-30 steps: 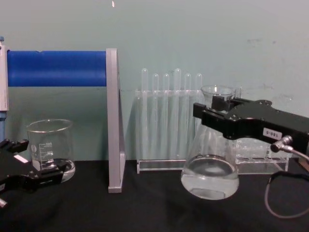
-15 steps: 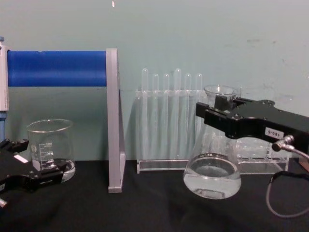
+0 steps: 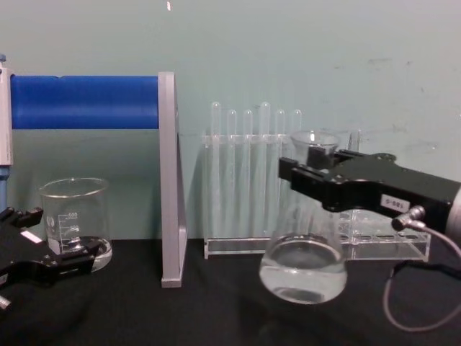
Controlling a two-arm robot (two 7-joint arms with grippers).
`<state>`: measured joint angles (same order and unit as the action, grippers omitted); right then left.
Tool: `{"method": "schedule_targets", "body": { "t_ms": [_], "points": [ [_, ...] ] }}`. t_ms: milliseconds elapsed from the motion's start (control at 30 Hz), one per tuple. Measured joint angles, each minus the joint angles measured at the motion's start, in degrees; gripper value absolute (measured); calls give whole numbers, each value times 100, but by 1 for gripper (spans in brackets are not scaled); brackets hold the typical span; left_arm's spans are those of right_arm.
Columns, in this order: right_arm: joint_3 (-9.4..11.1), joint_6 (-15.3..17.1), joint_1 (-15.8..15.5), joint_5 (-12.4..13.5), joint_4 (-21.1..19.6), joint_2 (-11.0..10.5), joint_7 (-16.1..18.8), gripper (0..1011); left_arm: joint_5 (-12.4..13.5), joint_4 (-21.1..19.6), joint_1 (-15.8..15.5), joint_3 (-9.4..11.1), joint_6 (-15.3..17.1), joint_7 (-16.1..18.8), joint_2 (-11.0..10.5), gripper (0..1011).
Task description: Grasp the erlenmeyer flask with one hand, shake it three times, then place it back.
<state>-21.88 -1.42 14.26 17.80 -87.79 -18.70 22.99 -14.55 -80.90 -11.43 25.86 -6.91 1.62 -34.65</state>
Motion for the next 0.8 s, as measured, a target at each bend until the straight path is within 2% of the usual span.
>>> {"method": "schedule_targets", "body": {
  "t_ms": [133,467,800],
  "points": [
    [-109,10,-22,20,-92,32,86,450,0,0,0,0,0,0,0,1001],
    [-553,57,-87,138,-358,89,400,450,0,0,0,0,0,0,0,1001],
    [-954,78,-127,225,-578,44,669,450,0,0,0,0,0,0,0,1001]
  ]
}}
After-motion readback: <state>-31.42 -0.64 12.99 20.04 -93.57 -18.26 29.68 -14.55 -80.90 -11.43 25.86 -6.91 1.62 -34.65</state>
